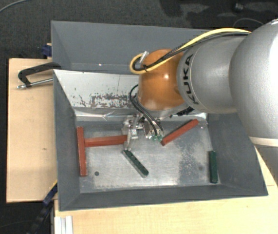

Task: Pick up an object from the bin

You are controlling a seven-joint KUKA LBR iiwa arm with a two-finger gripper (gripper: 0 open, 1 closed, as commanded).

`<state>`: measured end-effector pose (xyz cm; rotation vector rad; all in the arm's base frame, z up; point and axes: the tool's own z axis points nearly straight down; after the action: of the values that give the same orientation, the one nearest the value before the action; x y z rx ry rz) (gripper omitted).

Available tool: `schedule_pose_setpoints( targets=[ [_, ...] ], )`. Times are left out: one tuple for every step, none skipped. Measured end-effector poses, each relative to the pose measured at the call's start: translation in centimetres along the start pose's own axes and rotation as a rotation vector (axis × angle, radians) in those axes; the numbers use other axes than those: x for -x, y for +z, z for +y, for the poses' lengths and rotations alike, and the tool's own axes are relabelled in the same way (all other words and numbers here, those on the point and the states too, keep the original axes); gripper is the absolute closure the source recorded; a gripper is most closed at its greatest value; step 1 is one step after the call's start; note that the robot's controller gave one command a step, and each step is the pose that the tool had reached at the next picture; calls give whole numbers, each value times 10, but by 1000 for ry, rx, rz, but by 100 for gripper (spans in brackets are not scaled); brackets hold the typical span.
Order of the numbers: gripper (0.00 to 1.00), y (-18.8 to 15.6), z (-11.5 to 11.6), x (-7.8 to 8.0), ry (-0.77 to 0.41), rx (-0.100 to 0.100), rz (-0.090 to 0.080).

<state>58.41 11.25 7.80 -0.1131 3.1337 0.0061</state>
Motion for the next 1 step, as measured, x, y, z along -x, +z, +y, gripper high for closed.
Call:
schedule_pose_setpoints(
  targets=[
    [100, -21, 9, 10, -182, -2, -1]
  ],
)
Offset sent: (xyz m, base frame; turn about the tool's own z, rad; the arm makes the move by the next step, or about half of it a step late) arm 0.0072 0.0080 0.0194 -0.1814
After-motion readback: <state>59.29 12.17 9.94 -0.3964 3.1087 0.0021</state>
